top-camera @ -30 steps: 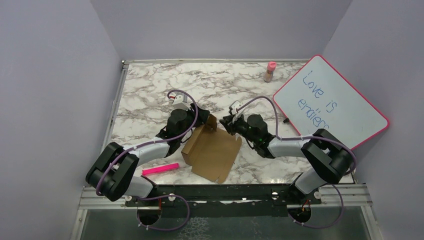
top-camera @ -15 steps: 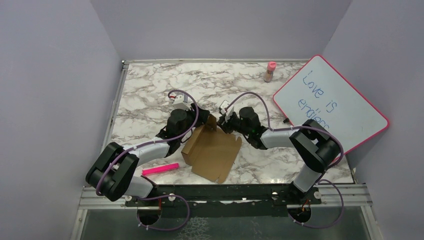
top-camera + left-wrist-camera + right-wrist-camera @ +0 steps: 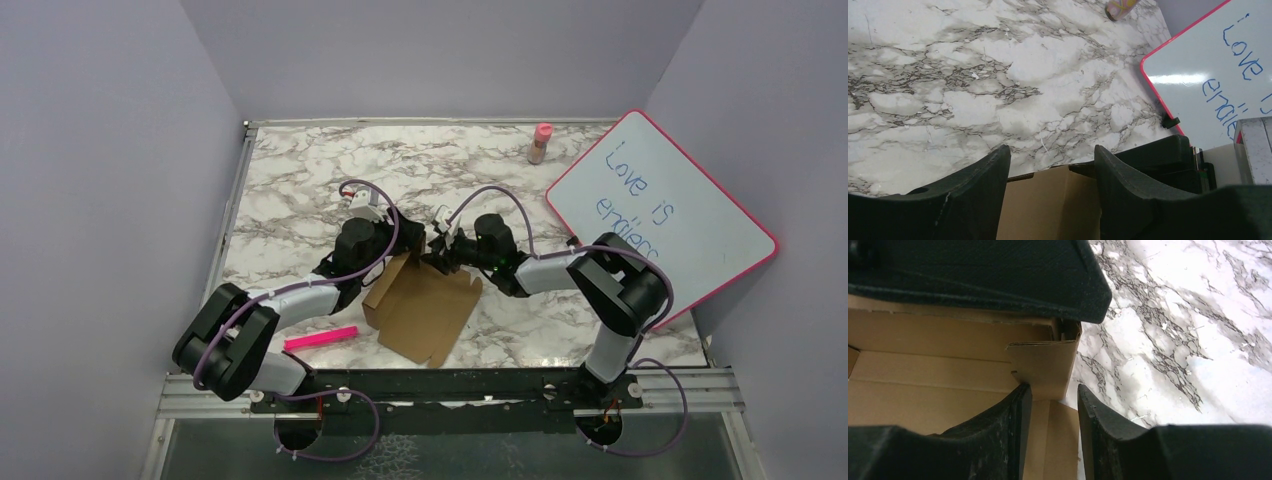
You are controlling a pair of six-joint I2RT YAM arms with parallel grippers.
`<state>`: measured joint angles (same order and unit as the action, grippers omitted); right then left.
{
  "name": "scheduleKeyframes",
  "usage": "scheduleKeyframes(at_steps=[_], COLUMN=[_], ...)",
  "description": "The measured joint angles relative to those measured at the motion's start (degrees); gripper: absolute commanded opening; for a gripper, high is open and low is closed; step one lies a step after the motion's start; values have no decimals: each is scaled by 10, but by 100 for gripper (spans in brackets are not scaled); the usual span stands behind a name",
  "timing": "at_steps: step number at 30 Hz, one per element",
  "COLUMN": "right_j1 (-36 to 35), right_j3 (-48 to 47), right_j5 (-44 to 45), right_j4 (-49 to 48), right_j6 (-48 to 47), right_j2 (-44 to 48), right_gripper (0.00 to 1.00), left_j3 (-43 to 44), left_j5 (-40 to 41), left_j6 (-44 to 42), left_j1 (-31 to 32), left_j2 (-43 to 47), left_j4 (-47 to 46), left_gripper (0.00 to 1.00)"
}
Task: Fold the paper box
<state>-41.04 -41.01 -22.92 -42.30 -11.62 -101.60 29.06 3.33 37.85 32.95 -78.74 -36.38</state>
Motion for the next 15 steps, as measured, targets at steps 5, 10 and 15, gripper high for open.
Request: scheduleKeyframes(at_steps=[5, 10, 15], right_j1=[0, 0, 0], right_j3=[0, -1, -12], right_j5=[0, 0, -4], right_j4=[-32, -59, -75], right_j6=[12, 16, 17], right_j2=[-11, -20, -36], right_gripper=[44, 42, 38], left_j3=[0, 0, 0], left_j5=[-10, -25, -64], left_j6=[0, 1, 7], left_j1=[0, -3, -21], left_j2=[-2, -6, -21], left_j4=[-2, -6, -17], left_gripper=[71, 71, 69])
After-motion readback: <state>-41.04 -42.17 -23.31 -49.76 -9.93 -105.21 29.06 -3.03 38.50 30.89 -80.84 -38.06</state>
